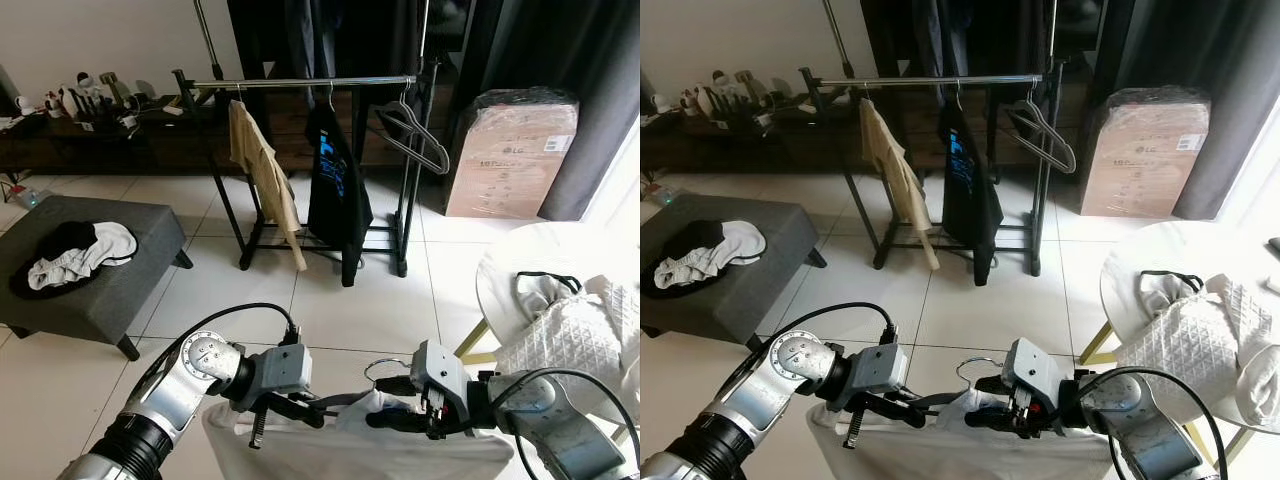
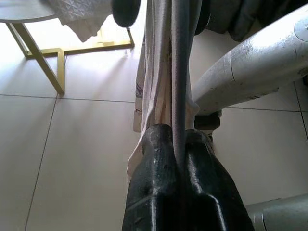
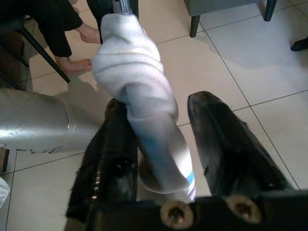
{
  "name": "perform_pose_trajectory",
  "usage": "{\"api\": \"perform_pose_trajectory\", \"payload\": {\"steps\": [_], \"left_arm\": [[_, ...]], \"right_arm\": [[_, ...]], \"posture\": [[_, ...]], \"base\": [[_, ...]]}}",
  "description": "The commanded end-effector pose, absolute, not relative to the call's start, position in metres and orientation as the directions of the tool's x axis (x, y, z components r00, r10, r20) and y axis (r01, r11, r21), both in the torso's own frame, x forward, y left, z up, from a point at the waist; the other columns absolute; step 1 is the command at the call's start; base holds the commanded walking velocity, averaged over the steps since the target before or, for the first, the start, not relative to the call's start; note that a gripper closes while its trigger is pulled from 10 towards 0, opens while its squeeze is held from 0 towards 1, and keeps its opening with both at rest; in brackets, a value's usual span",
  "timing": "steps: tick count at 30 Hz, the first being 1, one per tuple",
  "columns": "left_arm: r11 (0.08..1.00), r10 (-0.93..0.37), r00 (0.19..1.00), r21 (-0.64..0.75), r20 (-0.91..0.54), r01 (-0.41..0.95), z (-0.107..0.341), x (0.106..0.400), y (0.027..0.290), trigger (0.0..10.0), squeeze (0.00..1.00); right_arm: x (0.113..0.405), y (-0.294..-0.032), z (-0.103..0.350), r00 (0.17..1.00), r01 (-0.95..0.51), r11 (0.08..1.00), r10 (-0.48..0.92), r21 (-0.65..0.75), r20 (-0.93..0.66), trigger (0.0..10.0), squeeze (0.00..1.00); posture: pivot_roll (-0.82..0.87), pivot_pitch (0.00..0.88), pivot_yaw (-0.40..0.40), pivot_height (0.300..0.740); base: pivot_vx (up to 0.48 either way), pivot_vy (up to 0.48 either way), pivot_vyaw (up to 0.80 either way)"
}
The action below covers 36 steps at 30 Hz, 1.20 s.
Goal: Hang hanger
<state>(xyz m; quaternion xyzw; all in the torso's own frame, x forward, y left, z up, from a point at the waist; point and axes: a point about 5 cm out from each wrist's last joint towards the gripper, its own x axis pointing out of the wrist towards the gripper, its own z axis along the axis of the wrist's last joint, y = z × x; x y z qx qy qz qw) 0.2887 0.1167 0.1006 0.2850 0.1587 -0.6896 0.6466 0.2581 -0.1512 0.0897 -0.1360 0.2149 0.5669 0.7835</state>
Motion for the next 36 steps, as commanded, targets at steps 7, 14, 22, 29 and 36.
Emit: {"api": "perform_pose_trajectory", "payload": {"steps": [7,14,22,29,36], "left_arm": [[-0.137,-0.806,0.007,0.198,-0.592,0.97,0.111,0.292,0.113,10.0,0.0],[-0.153,-0.792,0.002,0.202,-0.61,0.968,0.113,0.293,0.116,10.0,0.0],[-0.151,-0.796,-0.012,0.18,-0.605,0.972,0.116,0.295,0.117,10.0,1.0],[-0.164,-0.779,-0.022,0.17,-0.626,0.972,0.122,0.296,0.125,10.0,1.0],[-0.03,-0.768,0.151,0.27,-0.622,0.962,0.128,0.31,0.128,10.0,1.0]], "right_arm": [[0.259,-0.15,0.09,0.255,-0.948,0.315,0.838,0.046,-0.482,0.0,0.0],[0.255,-0.153,0.087,0.241,-0.949,0.309,0.837,0.06,-0.491,0.0,0.0],[0.253,-0.159,0.08,0.252,-0.942,0.329,0.813,0.057,-0.525,0.0,0.0],[0.251,-0.17,0.061,0.259,-0.934,0.357,0.738,0.035,-0.623,0.0,0.0],[0.268,-0.182,0.053,0.446,-0.819,0.574,0.621,-0.014,-0.645,0.0,0.0]], "posture": [[-0.19,0.105,0.084,0.74],[-0.19,0.109,0.085,0.74],[-0.2,0.108,0.087,0.74],[-0.19,0.11,0.086,0.74],[-0.18,0.115,0.086,0.74]], "base": [[0.0,0.0,0.0],[0.0,0.0,0.0],[0.0,0.0,0.0],[0.0,0.0,0.0],[0.0,0.0,0.0]]}}
